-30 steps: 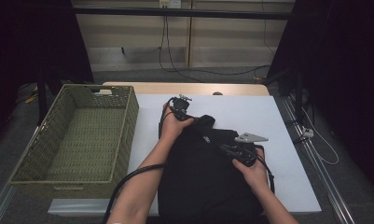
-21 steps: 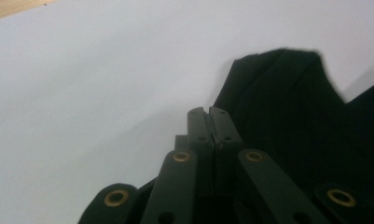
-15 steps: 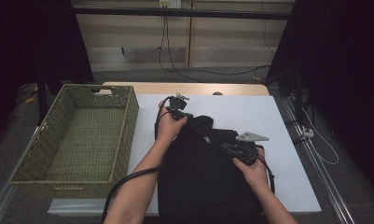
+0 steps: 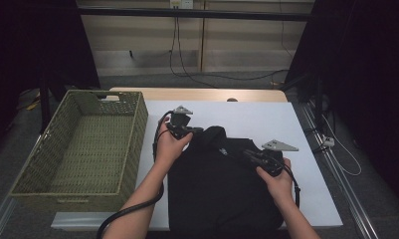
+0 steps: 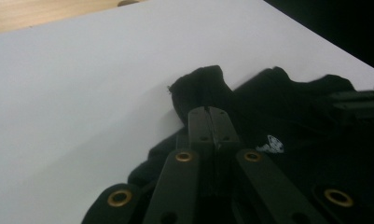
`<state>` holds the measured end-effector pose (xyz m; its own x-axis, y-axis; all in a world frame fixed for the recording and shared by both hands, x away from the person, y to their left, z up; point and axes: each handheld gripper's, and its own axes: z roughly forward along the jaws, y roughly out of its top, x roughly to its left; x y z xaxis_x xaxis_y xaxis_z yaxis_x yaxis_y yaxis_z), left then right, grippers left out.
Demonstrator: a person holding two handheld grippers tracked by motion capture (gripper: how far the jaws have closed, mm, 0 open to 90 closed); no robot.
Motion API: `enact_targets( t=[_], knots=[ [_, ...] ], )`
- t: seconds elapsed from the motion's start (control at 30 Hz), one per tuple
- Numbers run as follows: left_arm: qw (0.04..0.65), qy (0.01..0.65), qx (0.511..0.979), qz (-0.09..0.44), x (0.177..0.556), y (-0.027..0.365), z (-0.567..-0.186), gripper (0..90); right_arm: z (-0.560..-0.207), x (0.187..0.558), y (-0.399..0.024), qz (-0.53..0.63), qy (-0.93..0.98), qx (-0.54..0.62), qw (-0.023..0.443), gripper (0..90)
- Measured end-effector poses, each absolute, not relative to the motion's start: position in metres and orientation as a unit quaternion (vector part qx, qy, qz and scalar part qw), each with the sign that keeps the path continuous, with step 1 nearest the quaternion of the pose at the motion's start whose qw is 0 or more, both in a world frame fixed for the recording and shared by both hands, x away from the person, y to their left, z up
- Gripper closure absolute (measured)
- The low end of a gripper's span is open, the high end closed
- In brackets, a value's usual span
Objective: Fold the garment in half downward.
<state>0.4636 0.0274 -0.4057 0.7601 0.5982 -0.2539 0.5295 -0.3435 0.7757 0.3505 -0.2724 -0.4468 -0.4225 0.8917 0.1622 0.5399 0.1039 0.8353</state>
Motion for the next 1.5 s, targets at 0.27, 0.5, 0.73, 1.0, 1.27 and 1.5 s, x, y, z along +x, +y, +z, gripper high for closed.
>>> enact_targets(
  t=[0.27, 0.5, 0.73, 1.0, 1.27, 1.5],
  knots=[
    [0.460, 0.342, 0.819, 0.028, 0.435, 0.038, -0.416, 90.0, -0.444, 0.344, -0.276, 0.443, 0.716, 0.499, 0.206, 84.4],
    [0.444, 0.352, 0.823, 0.016, 0.419, 0.043, -0.435, 87.2, -0.443, 0.336, -0.277, 0.432, 0.729, 0.493, 0.199, 84.2],
    [0.442, 0.370, 0.816, 0.032, 0.441, 0.035, -0.429, 46.9, -0.449, 0.336, -0.275, 0.421, 0.738, 0.492, 0.191, 84.2],
    [0.423, 0.368, 0.827, 0.028, 0.465, 0.007, -0.436, 41.0, -0.450, 0.337, -0.274, 0.422, 0.736, 0.494, 0.188, 84.2],
    [0.416, 0.357, 0.837, -0.014, 0.467, -0.009, -0.444, 84.9, -0.450, 0.337, -0.277, 0.429, 0.731, 0.497, 0.190, 84.2],
    [0.451, 0.349, 0.821, -0.025, 0.451, 0.006, -0.424, 88.6, -0.447, 0.335, -0.280, 0.435, 0.724, 0.499, 0.194, 83.1]
  ],
)
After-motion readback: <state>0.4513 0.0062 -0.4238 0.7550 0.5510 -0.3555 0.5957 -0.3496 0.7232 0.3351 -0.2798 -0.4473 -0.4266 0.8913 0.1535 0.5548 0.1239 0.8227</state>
